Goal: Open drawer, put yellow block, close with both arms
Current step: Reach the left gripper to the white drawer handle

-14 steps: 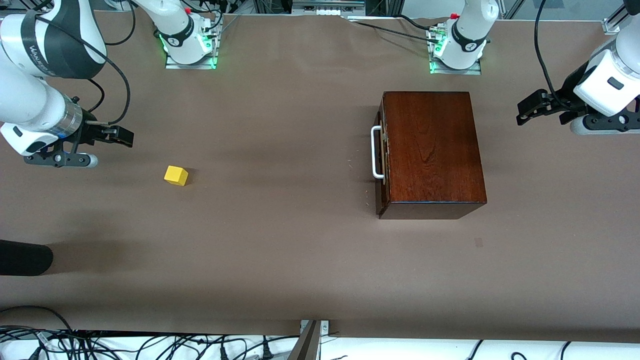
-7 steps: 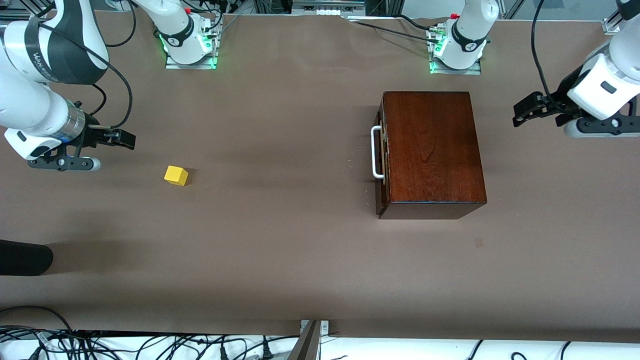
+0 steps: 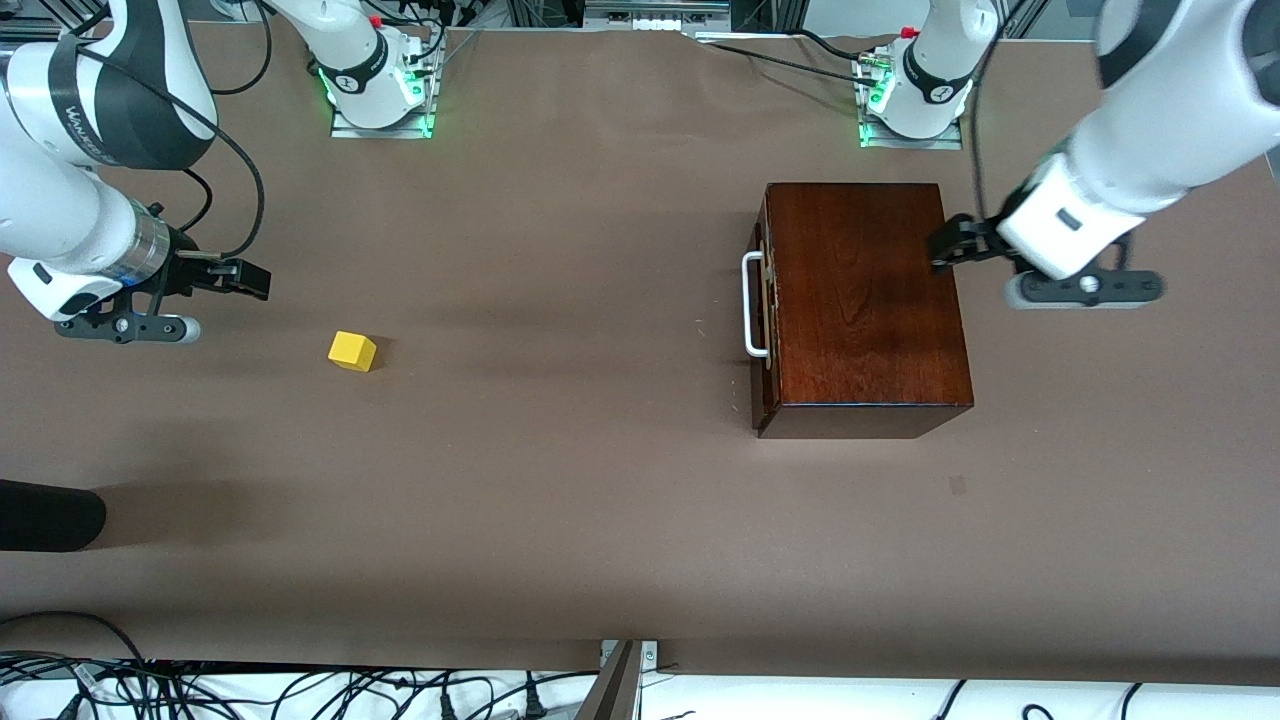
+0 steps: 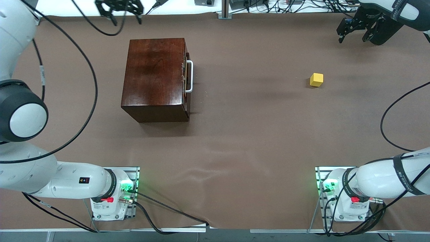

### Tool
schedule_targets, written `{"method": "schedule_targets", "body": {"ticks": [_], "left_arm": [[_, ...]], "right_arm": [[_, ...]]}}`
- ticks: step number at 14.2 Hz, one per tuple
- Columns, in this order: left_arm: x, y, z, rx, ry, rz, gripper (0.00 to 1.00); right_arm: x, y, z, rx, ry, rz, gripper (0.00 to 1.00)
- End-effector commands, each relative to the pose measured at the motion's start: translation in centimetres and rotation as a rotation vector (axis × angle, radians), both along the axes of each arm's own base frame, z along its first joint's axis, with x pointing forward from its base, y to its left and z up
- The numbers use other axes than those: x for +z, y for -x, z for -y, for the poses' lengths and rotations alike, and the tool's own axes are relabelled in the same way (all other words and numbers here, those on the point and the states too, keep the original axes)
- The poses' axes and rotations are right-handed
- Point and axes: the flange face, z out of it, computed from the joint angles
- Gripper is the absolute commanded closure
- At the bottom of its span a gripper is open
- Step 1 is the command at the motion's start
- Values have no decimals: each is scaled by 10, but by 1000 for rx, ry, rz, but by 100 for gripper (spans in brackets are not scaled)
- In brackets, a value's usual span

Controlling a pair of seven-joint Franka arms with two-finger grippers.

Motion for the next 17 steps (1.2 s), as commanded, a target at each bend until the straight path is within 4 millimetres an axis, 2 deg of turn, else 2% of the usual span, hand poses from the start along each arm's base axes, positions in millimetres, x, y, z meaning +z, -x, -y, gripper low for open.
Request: {"method": "schedule_targets", "body": {"ticks": [1,3,6,9,12,14,17], "left_arm": [[-12,10,78,19,-8,-17,0],[-32,20,128,37,-18,-1,0],[-76,45,203,76,-103,34,0],[-120,62,250,108,-107,31,0],[-176,81,275,65,-216,66,0],[-207,88,275,54,-231,84,0],[-234,90,275,32,-247,92,0]], "right_arm": [[0,-4,-2,-2,-13,-9,0],[0,-4,-3,0,-13,-9,0],[0,-4,-3,-2,-13,-9,0],[-1,-5,-3,-3,-12,-12,0],[1,-6,-4,1,-13,-6,0],[1,-6,-4,-2,-12,-6,0],[0,-8,-2,3,-13,-8,0]]}}
